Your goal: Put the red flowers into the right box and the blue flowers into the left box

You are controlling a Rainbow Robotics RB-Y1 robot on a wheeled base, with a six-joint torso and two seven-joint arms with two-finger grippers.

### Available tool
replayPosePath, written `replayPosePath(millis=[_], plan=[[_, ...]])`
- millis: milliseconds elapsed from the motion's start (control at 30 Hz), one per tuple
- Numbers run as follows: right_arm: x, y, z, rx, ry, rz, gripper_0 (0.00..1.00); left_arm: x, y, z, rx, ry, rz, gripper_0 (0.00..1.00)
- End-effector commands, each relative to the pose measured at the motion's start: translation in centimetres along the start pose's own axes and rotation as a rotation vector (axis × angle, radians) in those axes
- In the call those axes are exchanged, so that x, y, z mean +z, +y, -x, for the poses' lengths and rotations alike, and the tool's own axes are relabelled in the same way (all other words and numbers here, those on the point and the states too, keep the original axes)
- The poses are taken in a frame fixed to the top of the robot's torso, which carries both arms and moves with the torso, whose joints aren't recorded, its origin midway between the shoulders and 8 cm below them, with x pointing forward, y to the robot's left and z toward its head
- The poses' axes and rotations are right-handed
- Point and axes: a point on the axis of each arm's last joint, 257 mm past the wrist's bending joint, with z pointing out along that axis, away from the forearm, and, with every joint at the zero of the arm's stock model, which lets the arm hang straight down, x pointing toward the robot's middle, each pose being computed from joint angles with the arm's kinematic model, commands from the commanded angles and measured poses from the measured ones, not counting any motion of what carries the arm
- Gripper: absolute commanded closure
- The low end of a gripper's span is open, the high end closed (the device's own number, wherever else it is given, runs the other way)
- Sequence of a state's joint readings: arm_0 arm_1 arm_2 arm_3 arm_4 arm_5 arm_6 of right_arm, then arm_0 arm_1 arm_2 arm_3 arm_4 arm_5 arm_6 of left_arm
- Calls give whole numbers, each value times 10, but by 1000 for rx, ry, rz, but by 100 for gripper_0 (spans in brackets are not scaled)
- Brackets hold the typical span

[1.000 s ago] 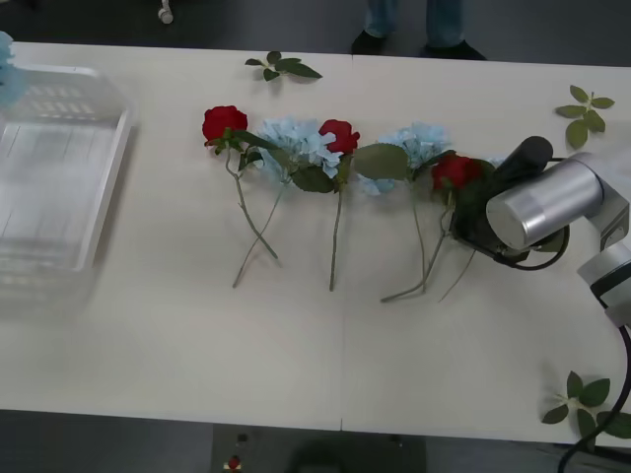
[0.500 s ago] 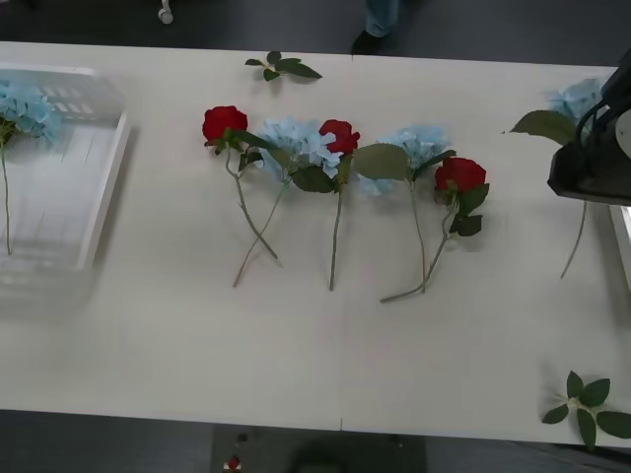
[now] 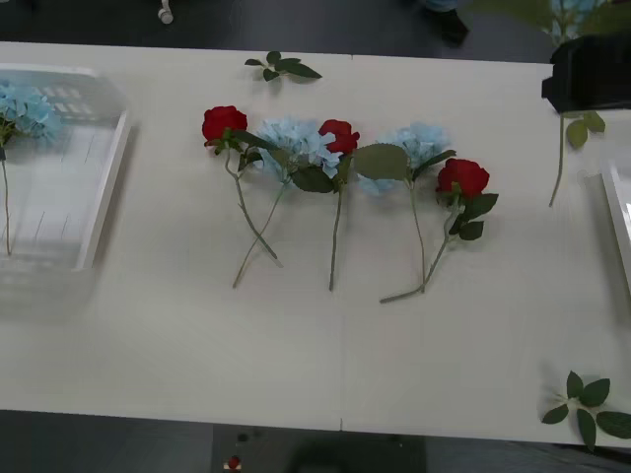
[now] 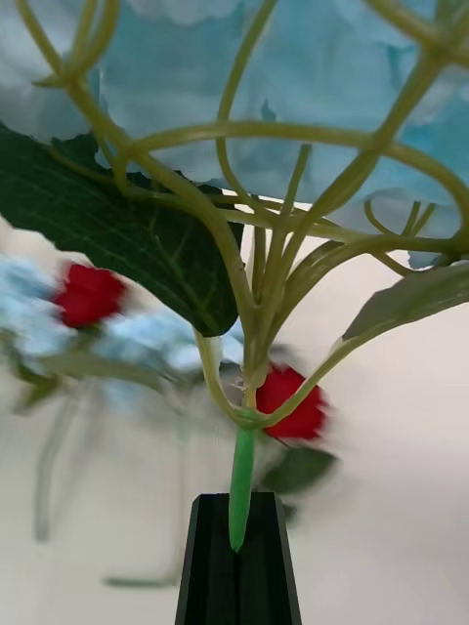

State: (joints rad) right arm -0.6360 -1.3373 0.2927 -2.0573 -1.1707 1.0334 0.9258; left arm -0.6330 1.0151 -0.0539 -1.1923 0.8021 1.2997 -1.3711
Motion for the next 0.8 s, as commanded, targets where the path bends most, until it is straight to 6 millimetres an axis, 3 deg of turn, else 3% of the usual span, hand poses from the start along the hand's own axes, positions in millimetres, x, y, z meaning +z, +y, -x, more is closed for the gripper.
replayPosePath(millis=[33, 200, 400, 567, 700, 800], plan=[[-18, 52, 20, -137, -111, 158, 100, -51, 0, 16, 71, 2, -71, 0], [-29, 109, 39, -171, -238, 314, 100, -80, -39, 15, 154, 1, -209, 0], [-33, 169, 34, -276, -278, 420, 100, -112, -118, 17, 268, -83, -461, 0], [-15, 212, 19, -362, -243, 471, 100, -125, -195, 9, 285, -132, -680, 0], [1, 244, 16, -380, -241, 518, 100, -132, -242, 5, 285, -174, -797, 0], [15, 255, 18, -397, -253, 517, 100, -134, -268, -2, 313, -183, -844, 0]])
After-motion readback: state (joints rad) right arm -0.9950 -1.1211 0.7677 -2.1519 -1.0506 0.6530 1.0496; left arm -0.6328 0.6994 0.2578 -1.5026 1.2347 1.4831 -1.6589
